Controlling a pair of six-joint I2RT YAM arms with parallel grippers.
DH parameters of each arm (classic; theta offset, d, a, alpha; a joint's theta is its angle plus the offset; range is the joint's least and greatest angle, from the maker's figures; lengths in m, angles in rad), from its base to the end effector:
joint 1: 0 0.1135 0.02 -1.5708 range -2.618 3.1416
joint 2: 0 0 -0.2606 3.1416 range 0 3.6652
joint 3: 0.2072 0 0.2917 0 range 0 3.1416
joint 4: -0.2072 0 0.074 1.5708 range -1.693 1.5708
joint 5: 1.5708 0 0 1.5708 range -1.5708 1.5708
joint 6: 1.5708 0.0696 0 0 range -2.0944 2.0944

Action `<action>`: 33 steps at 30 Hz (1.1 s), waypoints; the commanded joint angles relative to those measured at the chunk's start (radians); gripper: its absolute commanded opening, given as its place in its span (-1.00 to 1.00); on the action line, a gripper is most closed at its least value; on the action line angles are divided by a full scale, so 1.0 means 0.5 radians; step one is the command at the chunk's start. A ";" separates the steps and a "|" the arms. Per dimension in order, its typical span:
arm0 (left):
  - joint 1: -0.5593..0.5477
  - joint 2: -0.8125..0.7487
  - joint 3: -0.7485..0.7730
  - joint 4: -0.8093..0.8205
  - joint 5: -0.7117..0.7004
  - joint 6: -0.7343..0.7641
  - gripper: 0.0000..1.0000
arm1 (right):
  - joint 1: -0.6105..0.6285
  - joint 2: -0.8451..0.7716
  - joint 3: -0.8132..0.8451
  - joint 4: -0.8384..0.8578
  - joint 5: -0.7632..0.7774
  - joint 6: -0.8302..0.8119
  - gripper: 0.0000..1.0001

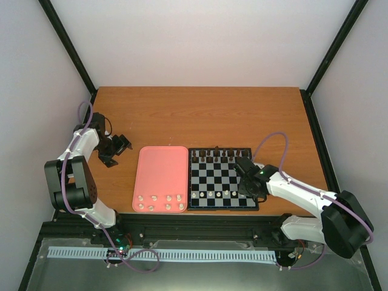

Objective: Set up the chess pieces on the board
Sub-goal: Place the chess piece on the chessboard.

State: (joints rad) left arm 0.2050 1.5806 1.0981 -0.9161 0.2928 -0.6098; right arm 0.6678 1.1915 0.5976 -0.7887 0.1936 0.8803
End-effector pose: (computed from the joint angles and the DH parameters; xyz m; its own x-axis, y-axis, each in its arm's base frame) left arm 0.3246 0.0470 0.1562 -0.7068 -0.7070 0.0224 -0.6725 0.6618 -0.3313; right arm 0.1813 0.1259 0.1058 -0.9380 0.2238 -0.2649 0.2256 0.9739 0.0239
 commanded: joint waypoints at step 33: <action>0.012 -0.050 0.004 0.009 0.000 -0.011 0.99 | -0.016 -0.095 -0.035 -0.148 0.021 0.027 -0.49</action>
State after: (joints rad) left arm 0.2050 1.5806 1.0981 -0.9157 0.2924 -0.6098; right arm 0.6678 1.1656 0.5877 -0.8532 0.1867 0.8795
